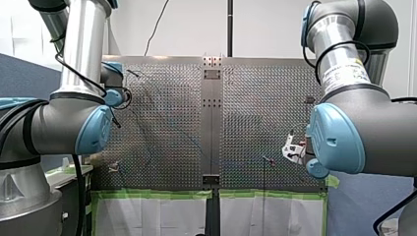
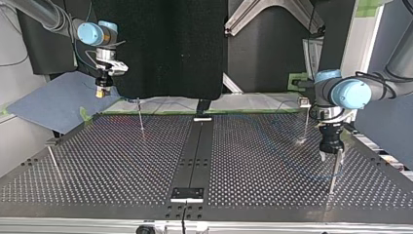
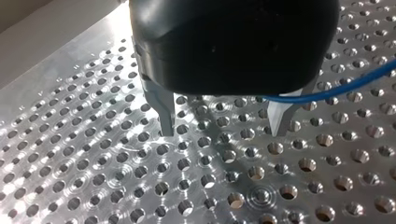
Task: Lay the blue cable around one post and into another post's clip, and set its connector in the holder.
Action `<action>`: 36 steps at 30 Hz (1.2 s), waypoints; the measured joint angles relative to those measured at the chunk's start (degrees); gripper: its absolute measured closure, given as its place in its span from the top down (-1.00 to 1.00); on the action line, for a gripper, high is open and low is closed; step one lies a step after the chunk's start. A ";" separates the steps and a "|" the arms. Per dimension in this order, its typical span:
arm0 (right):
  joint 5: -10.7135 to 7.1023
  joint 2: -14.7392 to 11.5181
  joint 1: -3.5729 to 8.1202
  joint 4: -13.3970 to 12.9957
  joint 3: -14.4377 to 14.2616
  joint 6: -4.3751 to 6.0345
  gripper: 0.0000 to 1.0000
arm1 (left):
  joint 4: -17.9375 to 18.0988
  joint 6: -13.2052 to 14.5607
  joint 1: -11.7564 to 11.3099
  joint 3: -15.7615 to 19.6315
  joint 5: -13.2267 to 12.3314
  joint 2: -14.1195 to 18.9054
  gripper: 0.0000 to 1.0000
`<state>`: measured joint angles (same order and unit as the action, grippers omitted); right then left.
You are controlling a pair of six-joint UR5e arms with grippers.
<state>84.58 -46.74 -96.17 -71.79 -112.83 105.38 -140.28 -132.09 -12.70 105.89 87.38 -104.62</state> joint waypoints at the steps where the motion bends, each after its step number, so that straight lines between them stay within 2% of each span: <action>1: -0.07 -0.06 -0.05 0.02 0.00 -0.03 -0.97 | 0.00 0.00 0.00 0.00 0.00 0.00 0.98; 4: -0.25 -0.08 -0.30 0.25 0.01 -0.24 -0.97 | 0.00 0.00 -0.05 0.00 0.01 0.00 0.98; 10: -0.28 0.17 -0.99 1.36 -0.02 -1.62 -0.97 | -0.19 0.00 -0.10 0.00 0.02 0.00 0.98; 14: -0.26 1.68 -1.43 0.91 -0.04 -1.98 -0.97 | -0.46 0.05 -0.10 0.00 0.02 0.00 0.98; 20: -0.15 3.25 -1.74 -0.16 -0.01 -2.05 -0.97 | -0.89 0.18 0.06 0.00 0.02 0.00 0.98; 31: -0.28 3.44 -1.79 -0.29 0.04 -1.49 -0.97 | -3.02 -0.73 -0.15 0.22 0.36 0.00 0.98; 36: -0.29 3.44 -1.79 -0.16 0.07 -1.33 -0.97 | -2.40 -1.63 -0.68 1.75 1.21 0.00 0.98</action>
<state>84.29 -43.30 -97.96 -71.95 -112.76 104.05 -142.68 -133.73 -13.38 107.64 88.60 -104.62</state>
